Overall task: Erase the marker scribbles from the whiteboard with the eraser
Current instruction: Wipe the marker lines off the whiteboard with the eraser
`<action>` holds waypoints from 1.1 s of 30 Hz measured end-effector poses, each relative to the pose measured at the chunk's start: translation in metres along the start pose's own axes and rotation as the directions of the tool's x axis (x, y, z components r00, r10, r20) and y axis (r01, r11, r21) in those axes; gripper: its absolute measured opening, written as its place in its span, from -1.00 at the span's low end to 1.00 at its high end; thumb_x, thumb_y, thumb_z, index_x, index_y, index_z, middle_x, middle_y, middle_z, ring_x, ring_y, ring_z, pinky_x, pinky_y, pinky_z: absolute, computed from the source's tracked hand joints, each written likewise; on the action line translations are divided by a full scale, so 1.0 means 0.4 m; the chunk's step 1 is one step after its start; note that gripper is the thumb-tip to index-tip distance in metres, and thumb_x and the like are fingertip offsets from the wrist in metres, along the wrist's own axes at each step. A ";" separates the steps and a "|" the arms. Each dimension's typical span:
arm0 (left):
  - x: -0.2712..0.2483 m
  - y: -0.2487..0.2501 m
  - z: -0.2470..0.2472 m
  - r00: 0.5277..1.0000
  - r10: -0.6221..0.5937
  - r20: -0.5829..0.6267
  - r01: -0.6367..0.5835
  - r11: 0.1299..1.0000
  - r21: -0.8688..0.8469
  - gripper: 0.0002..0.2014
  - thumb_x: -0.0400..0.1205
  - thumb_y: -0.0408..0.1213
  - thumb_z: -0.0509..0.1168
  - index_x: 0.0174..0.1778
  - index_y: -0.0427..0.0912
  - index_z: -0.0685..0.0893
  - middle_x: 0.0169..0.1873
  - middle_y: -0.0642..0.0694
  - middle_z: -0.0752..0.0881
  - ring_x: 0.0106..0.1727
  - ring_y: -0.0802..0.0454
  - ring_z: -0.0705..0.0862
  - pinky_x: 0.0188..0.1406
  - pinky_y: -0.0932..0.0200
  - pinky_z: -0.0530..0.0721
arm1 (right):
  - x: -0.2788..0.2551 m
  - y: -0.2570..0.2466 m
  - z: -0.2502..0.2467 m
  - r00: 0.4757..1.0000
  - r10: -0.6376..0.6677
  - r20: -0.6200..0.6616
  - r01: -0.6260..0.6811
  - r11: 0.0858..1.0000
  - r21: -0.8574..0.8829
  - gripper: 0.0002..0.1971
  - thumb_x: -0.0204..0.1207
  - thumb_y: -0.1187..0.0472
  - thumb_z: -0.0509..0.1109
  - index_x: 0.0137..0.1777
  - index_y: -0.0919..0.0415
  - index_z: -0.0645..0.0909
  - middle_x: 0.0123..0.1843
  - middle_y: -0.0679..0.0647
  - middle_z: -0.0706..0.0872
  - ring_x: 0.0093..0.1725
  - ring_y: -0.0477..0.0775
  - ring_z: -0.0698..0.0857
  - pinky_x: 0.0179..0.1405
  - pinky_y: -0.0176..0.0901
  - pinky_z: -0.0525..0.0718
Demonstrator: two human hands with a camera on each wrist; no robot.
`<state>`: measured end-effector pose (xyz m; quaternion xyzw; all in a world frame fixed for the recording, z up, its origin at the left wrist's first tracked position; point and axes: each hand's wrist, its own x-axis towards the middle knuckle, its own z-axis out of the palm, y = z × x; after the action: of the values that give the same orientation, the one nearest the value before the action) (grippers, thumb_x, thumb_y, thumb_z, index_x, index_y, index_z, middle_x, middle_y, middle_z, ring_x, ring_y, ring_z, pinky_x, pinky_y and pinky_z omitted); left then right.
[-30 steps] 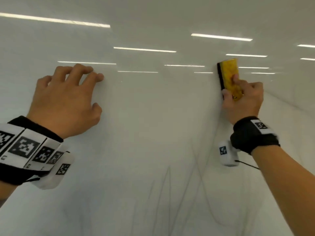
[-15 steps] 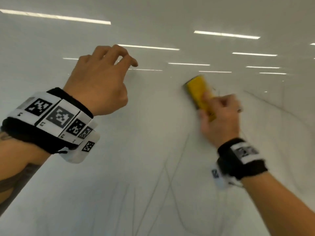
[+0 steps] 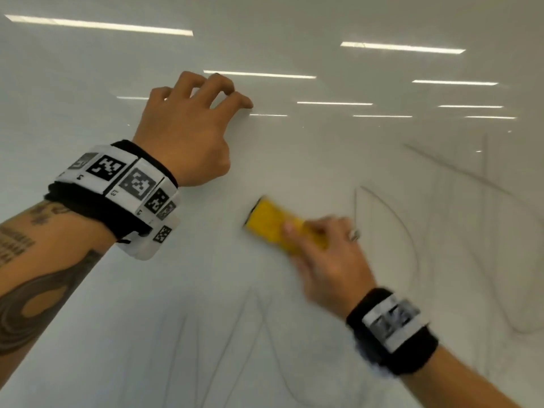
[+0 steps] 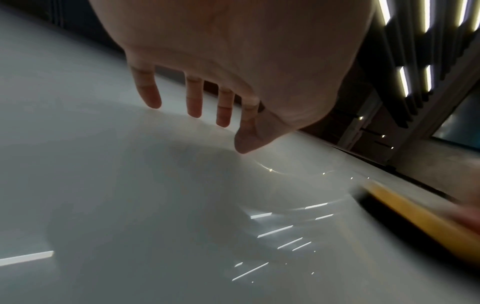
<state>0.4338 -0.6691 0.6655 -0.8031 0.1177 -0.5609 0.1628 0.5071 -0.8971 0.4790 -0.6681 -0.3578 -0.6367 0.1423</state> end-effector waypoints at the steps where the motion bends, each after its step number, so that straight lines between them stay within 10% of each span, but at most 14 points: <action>1: 0.000 -0.004 0.002 1.000 0.012 -0.005 -0.012 1.000 0.011 -0.36 0.49 -0.28 0.28 0.54 0.13 0.43 0.49 0.01 0.42 0.50 -0.25 0.36 0.29 -0.32 0.44 | 0.036 0.075 -0.027 0.995 0.065 -0.080 -0.068 0.997 -0.040 -0.54 0.50 0.24 0.51 0.42 0.20 0.68 0.04 0.36 0.59 -0.16 0.35 0.58 -0.23 0.18 0.62; 7: -0.012 0.009 0.022 1.000 -0.017 -0.022 0.018 0.999 0.038 -0.39 0.54 -0.28 0.24 0.57 0.09 0.41 0.54 -0.03 0.38 0.51 -0.28 0.33 0.34 -0.36 0.40 | 0.141 0.283 -0.144 0.737 0.586 -0.338 -0.605 0.794 0.056 -0.53 0.51 0.12 0.52 0.43 0.19 0.68 0.20 0.42 0.52 0.11 0.37 0.59 0.09 -0.27 0.42; 14: -0.006 0.046 0.032 0.994 -0.096 -0.049 0.096 0.995 -0.006 -0.42 0.50 -0.31 0.23 0.50 0.01 0.46 0.50 -0.10 0.39 0.50 -0.33 0.31 0.37 -0.40 0.37 | -0.168 -0.196 0.084 0.998 0.069 0.004 -0.069 0.997 0.020 -0.48 0.40 0.34 0.55 0.41 0.25 0.69 0.00 0.35 0.67 -0.20 0.29 0.57 -0.21 0.16 0.58; 20: -0.010 0.030 0.027 0.997 -0.056 -0.051 0.056 0.998 -0.002 -0.43 0.51 -0.28 0.26 0.50 0.05 0.47 0.50 -0.09 0.40 0.48 -0.34 0.33 0.33 -0.41 0.40 | -0.037 0.052 -0.020 0.986 0.135 -0.100 -0.139 0.990 -0.034 -0.53 0.49 0.28 0.54 0.42 0.21 0.68 -0.02 0.37 0.63 -0.17 0.32 0.58 -0.17 0.06 0.51; 26: -0.012 0.038 0.051 0.990 -0.085 -0.109 0.082 0.996 -0.033 -0.44 0.51 -0.27 0.25 0.48 0.04 0.49 0.52 -0.11 0.40 0.51 -0.34 0.31 0.46 -0.43 0.30 | 0.104 0.376 -0.190 0.676 0.635 -0.374 -0.668 0.742 0.053 -0.52 0.50 0.13 0.55 0.43 0.17 0.69 0.21 0.40 0.53 0.13 0.40 0.61 0.16 -0.31 0.39; 33: -0.013 0.056 0.054 0.985 -0.132 -0.108 0.126 0.990 -0.062 -0.46 0.50 -0.27 0.26 0.45 0.02 0.50 0.51 -0.11 0.39 0.52 -0.33 0.30 0.51 -0.44 0.27 | -0.164 -0.004 -0.025 0.980 0.189 -0.067 -0.190 0.982 -0.018 -0.53 0.44 0.29 0.59 0.37 0.16 0.74 0.09 0.28 0.62 -0.08 0.26 0.54 -0.09 0.12 0.57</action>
<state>0.4524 -0.6850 0.6453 -0.7805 0.0898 -0.6110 0.0972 0.5029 -0.9218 0.4174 -0.6798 -0.2799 -0.6460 0.2056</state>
